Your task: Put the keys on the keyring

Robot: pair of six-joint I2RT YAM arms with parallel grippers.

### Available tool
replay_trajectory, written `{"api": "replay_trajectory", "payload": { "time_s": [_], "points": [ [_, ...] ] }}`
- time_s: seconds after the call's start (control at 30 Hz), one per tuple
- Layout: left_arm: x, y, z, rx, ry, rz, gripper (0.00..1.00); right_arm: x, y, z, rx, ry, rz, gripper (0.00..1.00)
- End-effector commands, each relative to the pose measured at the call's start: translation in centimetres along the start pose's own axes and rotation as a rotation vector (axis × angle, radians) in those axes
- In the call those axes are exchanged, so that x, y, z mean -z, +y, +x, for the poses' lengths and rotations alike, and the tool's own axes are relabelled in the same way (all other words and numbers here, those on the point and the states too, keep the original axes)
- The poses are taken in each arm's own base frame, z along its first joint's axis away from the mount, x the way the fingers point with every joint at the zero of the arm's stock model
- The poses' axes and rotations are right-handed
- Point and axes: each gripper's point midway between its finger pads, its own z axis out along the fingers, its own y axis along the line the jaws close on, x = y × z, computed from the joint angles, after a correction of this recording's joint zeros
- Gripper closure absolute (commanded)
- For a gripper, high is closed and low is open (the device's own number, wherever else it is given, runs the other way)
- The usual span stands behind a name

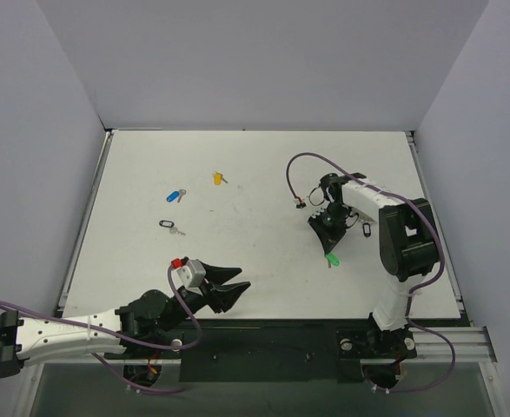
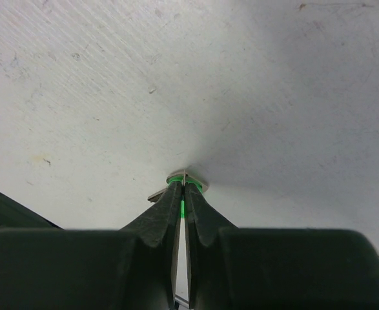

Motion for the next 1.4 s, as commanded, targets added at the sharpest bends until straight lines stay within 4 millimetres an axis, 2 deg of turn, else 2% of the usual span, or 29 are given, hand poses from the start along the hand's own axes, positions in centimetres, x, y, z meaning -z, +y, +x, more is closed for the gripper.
{"api": "replay_trajectory", "payload": {
  "time_s": [0.0, 0.3, 0.6, 0.73, 0.97, 1.17, 1.27, 1.3, 1.33, 1.37],
  "points": [
    [-0.2, -0.4, -1.3, 0.03, -0.042, 0.007, 0.45, 0.2, -0.1, 0.0, -0.021, 0.033, 0.009, 0.98],
    [-0.3, -0.5, -1.5, 0.033, -0.044, 0.008, 0.44, 0.5, -0.1, -0.3, -0.026, 0.019, 0.012, 0.92],
    [-0.4, -0.7, -1.8, 0.037, -0.048, 0.012, 0.45, 1.9, -0.1, -1.0, -0.033, -0.038, 0.036, 0.73],
    [-0.4, -0.8, -2.0, 0.037, -0.052, 0.013, 0.45, 2.8, -0.3, -1.3, -0.039, -0.075, 0.05, 0.69],
    [-0.6, -0.9, -2.3, 0.034, -0.053, 0.015, 0.44, 3.8, -0.8, -1.3, -0.072, -0.124, 0.038, 0.68],
    [-0.7, -1.0, -2.8, 0.066, -0.064, 0.005, 0.44, 5.7, -0.4, -1.4, -0.107, -0.243, -0.041, 0.67],
    [-0.8, -0.3, -3.0, 0.096, -0.057, -0.043, 0.37, 7.2, -0.3, -1.1, -0.13, -0.33, -0.085, 0.67],
    [-0.9, 0.0, -3.4, 0.111, -0.064, -0.072, 0.33, 7.6, 0.0, -1.1, -0.124, -0.356, -0.107, 0.67],
    [-0.9, 0.3, -2.9, 0.108, -0.04, -0.096, 0.29, 8.3, -0.1, -0.9, -0.129, -0.388, -0.106, 0.67],
    [-1.1, 0.6, -3.7, 0.121, -0.047, -0.129, 0.26, 8.6, -0.2, -0.6, -0.142, -0.415, -0.118, 0.67]
  ]
}}
